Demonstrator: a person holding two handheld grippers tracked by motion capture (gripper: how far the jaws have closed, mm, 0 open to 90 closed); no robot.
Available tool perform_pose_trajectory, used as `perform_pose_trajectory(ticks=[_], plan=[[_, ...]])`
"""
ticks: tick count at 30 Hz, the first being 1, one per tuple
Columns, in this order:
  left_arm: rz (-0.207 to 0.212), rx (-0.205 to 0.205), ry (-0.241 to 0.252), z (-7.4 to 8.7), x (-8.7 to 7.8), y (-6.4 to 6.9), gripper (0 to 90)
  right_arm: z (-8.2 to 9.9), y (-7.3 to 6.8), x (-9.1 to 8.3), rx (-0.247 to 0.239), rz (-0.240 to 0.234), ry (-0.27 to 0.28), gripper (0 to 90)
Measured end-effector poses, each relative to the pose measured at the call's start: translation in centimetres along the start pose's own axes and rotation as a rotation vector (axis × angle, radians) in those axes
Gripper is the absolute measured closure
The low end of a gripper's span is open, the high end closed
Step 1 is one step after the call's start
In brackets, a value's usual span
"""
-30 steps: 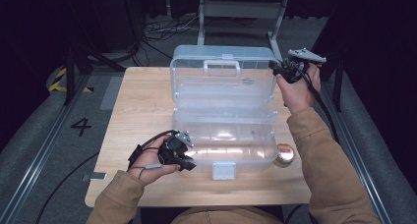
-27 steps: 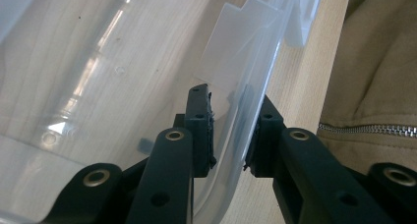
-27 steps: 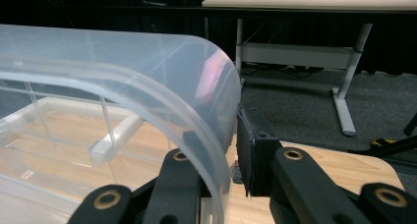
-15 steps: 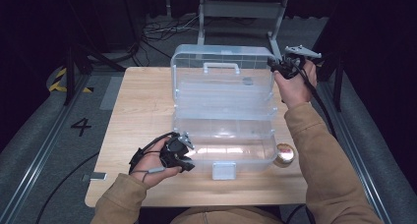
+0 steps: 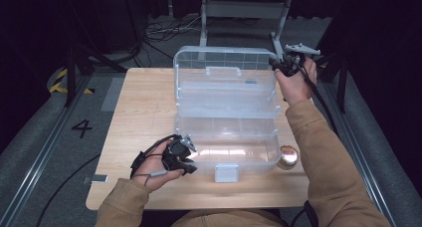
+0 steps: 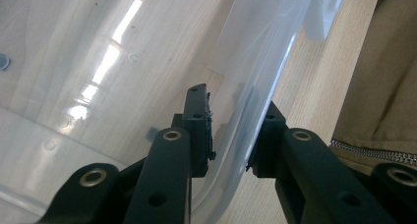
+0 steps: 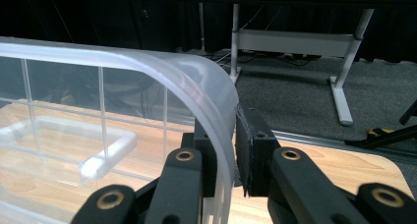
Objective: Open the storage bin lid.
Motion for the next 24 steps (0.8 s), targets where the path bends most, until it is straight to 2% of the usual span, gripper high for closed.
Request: perform_pose_trajectory(ticks=[12,24], plan=[[0.009,-0.002,0.004,0.0,0.0,0.0,74.4,0.1,0.1,1.6,0.011,0.007,-0.043,80.9],[0.008,-0.004,0.005,-0.1,0.0,-0.1,74.4,0.6,0.6,3.5,0.038,-0.035,-0.085,79.8]])
Point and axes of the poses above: each handheld gripper's, and its own axes: x roughly forward along the jaws, z roughly out of its underside, y roughly to its right, the point moved 4 cm from there along x, roughly forward along the jaws, and after that the axes turned 9 degrees about z, right-handed, at the moved point
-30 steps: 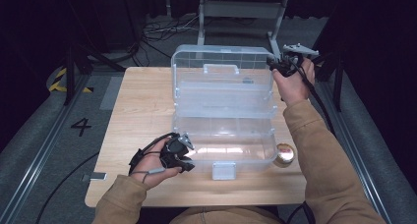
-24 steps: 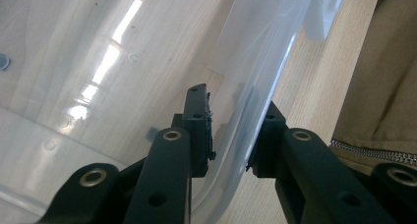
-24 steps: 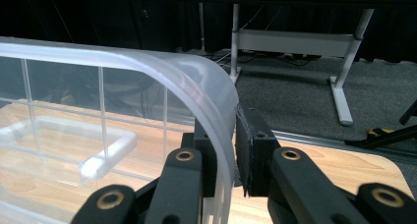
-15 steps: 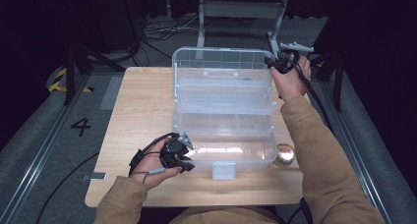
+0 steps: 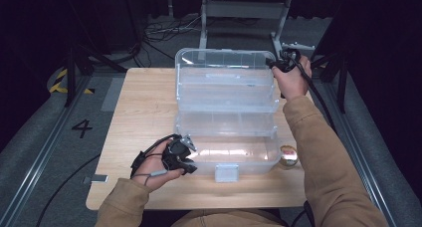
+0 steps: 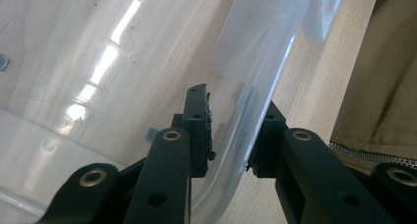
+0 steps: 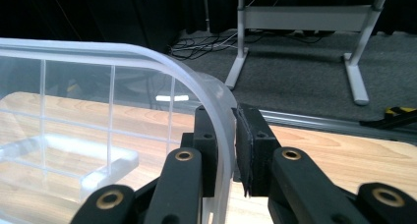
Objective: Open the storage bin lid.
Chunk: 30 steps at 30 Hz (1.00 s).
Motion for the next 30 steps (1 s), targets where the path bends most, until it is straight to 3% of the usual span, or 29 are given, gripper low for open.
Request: perform_pose_trajectory(ticks=[30], plan=[[-0.001,0.004,-0.002,0.0,0.0,0.0,74.3,1.3,0.9,3.0,0.005,-0.049,-0.056,79.4]])
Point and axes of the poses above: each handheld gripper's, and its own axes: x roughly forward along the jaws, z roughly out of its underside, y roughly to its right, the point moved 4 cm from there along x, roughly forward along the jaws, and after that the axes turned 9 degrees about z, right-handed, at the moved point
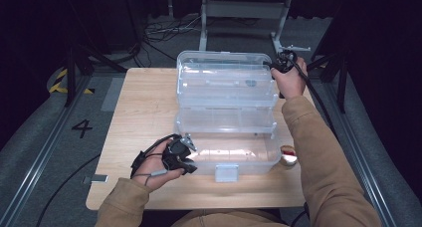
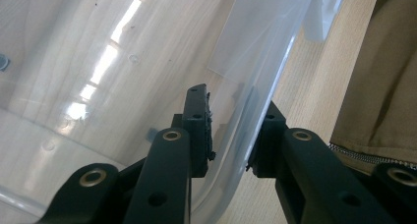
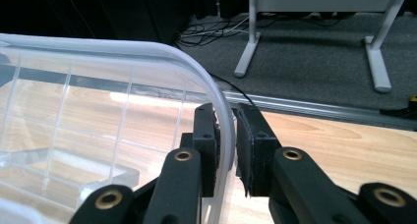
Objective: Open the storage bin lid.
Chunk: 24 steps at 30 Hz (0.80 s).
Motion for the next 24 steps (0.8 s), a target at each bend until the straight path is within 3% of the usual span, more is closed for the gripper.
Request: perform_pose_trajectory(ticks=[14,24], plan=[[0.000,0.002,0.001,0.0,0.0,0.0,74.3,1.0,0.4,1.4,0.005,-0.026,-0.024,79.9],[0.000,0.001,0.001,0.0,0.0,0.0,74.3,2.1,1.1,2.3,0.054,-0.064,-0.071,82.6]])
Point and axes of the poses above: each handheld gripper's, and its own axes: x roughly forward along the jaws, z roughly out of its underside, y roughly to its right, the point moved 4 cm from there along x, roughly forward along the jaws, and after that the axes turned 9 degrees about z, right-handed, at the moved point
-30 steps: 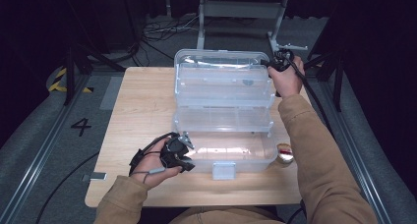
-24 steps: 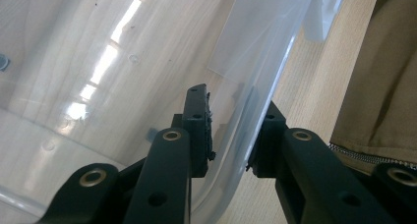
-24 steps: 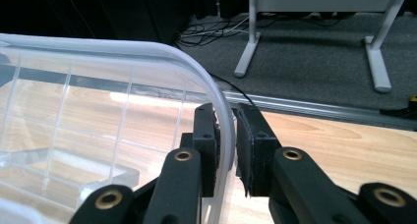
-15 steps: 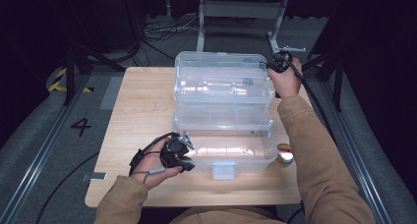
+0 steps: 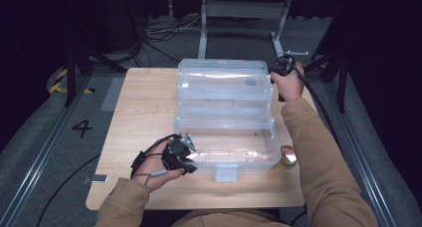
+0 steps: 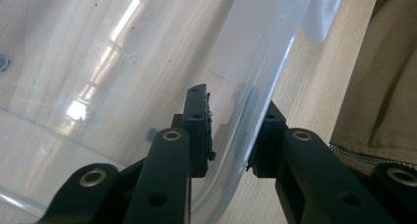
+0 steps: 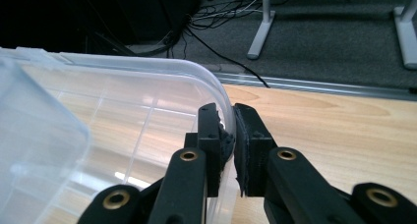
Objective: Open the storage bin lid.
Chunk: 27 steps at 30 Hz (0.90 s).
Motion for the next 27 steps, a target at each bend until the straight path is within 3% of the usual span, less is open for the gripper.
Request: perform_pose_trajectory(ticks=[10,22,25,27], plan=[[0.000,0.000,0.002,0.01,0.01,0.01,74.3,0.55,0.23,0.76,0.016,0.000,-0.027,82.3],[-0.001,-0.002,0.002,0.01,0.01,0.01,74.3,0.64,0.17,0.86,-0.007,0.001,-0.019,80.8],[-0.001,-0.001,0.002,0.01,0.00,0.01,74.3,0.66,0.15,0.88,-0.013,-0.002,-0.018,79.7],[0.000,-0.002,0.002,0.00,0.00,0.01,74.3,0.72,-0.04,0.81,-0.022,0.000,-0.015,73.4]])
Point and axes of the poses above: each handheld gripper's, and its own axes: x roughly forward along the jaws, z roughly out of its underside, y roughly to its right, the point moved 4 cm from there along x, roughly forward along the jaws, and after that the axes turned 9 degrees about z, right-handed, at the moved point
